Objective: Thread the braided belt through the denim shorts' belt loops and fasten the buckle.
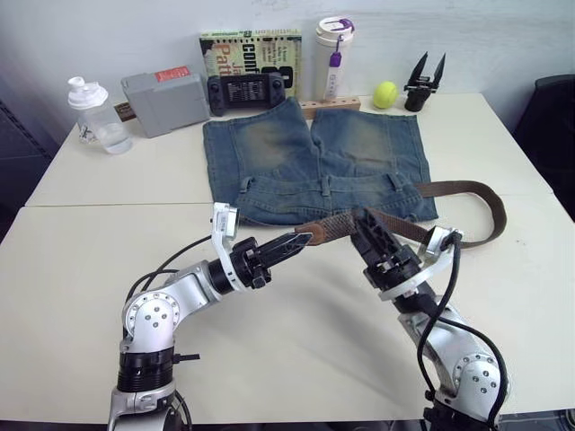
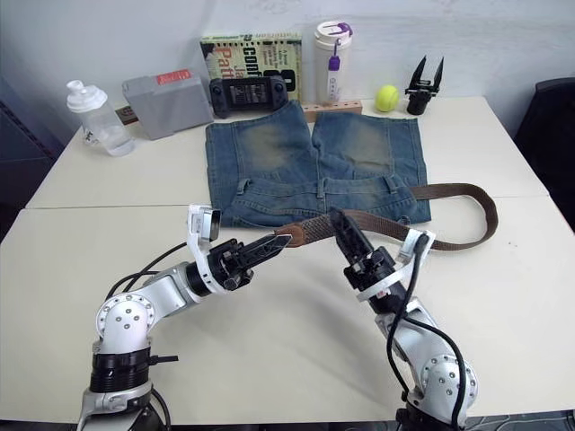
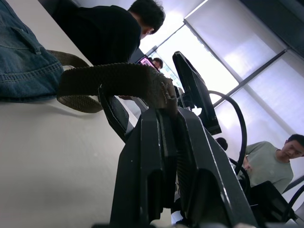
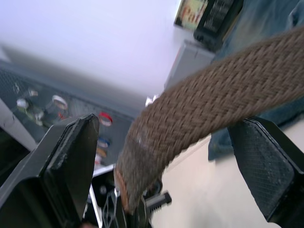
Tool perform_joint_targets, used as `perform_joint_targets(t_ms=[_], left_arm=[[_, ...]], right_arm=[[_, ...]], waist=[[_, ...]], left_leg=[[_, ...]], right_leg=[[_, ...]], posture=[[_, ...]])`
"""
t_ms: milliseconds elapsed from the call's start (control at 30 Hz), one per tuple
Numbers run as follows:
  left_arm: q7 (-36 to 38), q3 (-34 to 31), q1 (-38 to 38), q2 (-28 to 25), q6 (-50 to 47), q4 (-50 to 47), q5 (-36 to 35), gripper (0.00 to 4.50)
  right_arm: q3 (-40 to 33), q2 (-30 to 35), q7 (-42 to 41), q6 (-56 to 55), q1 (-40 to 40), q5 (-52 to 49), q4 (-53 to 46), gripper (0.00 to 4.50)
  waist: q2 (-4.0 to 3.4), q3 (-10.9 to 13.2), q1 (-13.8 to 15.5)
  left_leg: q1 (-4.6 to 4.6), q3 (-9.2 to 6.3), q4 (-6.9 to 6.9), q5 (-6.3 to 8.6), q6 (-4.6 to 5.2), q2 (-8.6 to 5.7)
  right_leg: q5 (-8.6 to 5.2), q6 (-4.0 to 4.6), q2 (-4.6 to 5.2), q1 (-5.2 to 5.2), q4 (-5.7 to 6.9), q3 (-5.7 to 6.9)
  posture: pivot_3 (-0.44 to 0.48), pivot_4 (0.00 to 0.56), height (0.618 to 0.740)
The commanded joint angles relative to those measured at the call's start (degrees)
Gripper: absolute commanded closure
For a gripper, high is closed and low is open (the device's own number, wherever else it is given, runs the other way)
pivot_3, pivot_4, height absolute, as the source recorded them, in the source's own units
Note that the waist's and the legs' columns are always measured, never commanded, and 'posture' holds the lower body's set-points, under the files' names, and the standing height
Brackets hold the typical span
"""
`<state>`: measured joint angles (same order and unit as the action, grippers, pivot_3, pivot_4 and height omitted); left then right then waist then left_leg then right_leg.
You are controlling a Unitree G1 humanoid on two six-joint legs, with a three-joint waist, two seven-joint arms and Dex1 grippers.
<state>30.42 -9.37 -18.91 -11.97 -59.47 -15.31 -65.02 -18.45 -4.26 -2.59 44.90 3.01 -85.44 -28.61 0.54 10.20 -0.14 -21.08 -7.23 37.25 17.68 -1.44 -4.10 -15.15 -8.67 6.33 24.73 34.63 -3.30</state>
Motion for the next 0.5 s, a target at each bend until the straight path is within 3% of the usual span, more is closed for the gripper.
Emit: perform_joint_targets(t_ms=[33,300,333,467,500], left_arm=[[-0.17,-0.04,-0.59,-0.50,0.79,-1.54,-1.61,4.50],[-0.27,0.60,-0.59,-0.70,1.38,-1.55,-1.12,4.50],[-0.26,0.84,-0.61,-0.89,1.50,-1.40,-0.65,4.50],[-0.65,1.84,-0.72,-1.39,2.84,-0.82,2.03,4.50],[-0.38,2.16,-0.96,-1.67,3.24,-0.49,2.64,3.83]], right_arm=[[1.05,1.40,-0.49,-2.82,-0.43,-3.37,-0.99,0.70],[4.07,4.78,-1.27,-4.74,-0.53,-3.53,-1.46,4.21],[4.32,4.93,-1.24,-5.08,-0.47,-3.44,-1.34,4.44],[4.84,5.55,-1.03,-6.67,-0.67,-3.49,-1.17,4.44],[4.28,5.41,-0.77,-7.72,-0.64,-3.96,-1.16,4.50]], waist=[[0.00,0.00,-0.01],[0.00,0.00,-0.05],[0.00,0.00,-0.04],[0.00,0.00,-0.03],[0.00,0.00,-0.03]], left_leg=[[0.01,0.00,-0.01,0.00,0.00,0.02],[0.00,0.02,-0.04,0.01,0.01,0.02],[0.00,0.03,-0.04,0.01,0.01,0.02],[0.00,0.02,-0.04,0.01,0.02,0.02],[0.00,0.02,-0.04,0.01,0.02,0.02]], right_leg=[[-0.01,0.01,-0.02,0.00,0.00,0.00],[-0.02,0.04,-0.03,0.01,-0.01,0.01],[-0.02,0.04,-0.03,0.01,-0.02,0.01],[-0.02,0.04,-0.02,0.00,-0.03,0.00],[-0.02,0.04,-0.02,0.00,-0.02,0.01]], posture=[[0.000,0.150,0.716],[0.000,0.150,0.716],[0.000,0.150,0.716],[0.000,0.150,0.716],[0.000,0.150,0.716]])
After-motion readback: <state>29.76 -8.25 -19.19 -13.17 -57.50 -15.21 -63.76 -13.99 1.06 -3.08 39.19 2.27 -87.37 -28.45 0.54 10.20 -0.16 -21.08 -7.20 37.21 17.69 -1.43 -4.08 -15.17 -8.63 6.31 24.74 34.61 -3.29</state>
